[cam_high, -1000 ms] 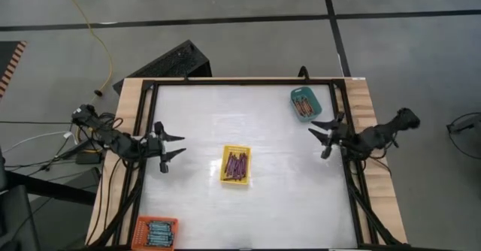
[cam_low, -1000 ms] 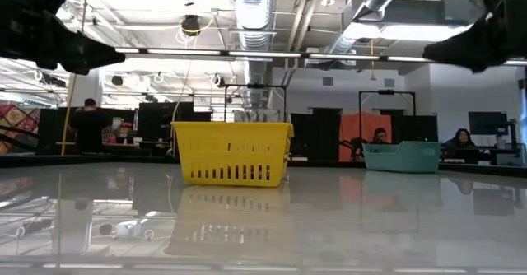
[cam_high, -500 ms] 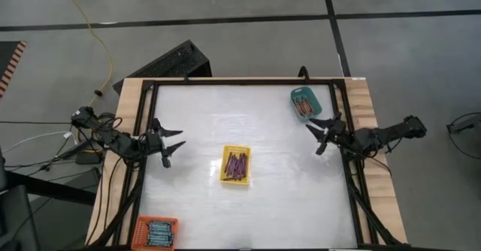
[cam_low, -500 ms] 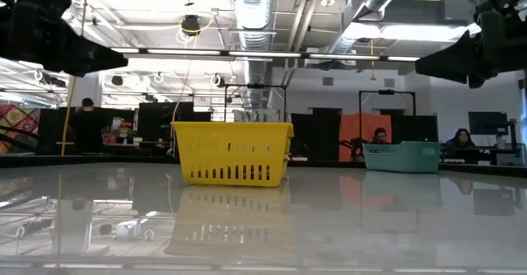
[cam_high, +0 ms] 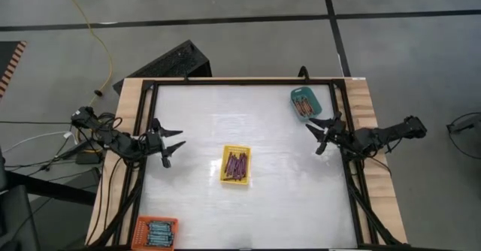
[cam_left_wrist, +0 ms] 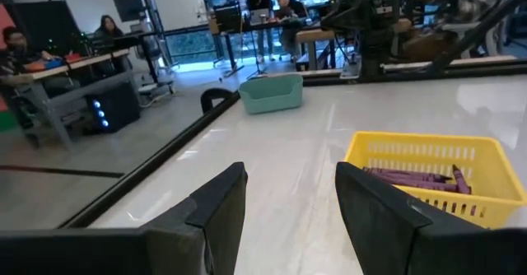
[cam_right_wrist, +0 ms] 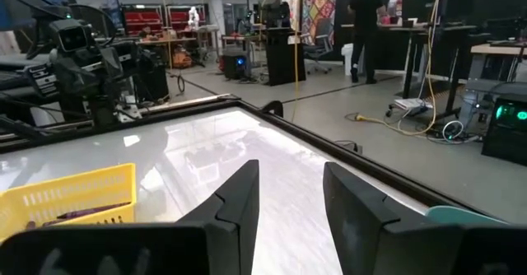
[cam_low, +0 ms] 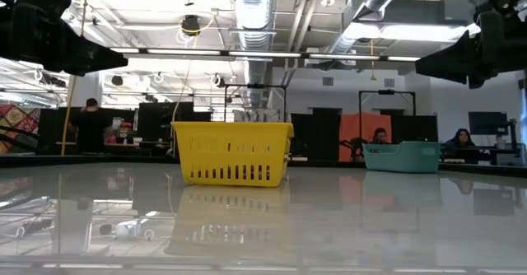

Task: Sort crayons
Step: Return to Home Position

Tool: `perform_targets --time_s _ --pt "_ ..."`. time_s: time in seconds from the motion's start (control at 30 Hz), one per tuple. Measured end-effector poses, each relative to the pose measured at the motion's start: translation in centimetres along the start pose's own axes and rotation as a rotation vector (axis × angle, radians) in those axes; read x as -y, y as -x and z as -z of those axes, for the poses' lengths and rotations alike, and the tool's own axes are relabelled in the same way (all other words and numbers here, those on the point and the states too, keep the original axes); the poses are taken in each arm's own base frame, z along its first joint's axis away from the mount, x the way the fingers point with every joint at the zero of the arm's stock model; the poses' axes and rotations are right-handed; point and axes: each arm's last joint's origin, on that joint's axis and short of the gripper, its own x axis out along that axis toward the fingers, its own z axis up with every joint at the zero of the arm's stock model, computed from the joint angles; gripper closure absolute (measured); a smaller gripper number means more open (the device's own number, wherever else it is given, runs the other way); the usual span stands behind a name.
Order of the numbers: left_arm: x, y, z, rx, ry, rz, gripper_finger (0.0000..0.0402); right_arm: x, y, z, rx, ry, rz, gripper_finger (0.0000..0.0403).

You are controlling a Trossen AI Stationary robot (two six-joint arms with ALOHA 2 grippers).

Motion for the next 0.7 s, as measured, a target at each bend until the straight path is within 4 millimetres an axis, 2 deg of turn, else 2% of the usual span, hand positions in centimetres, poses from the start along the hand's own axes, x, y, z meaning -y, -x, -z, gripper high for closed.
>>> perform_targets --time_s 0.7 --pt "-0.02 0.02 0.0 -0.012 -0.017 0.002 0.0223 -0.01 0.0 0.03 -0.001 0.001 -0.001 0.0265"
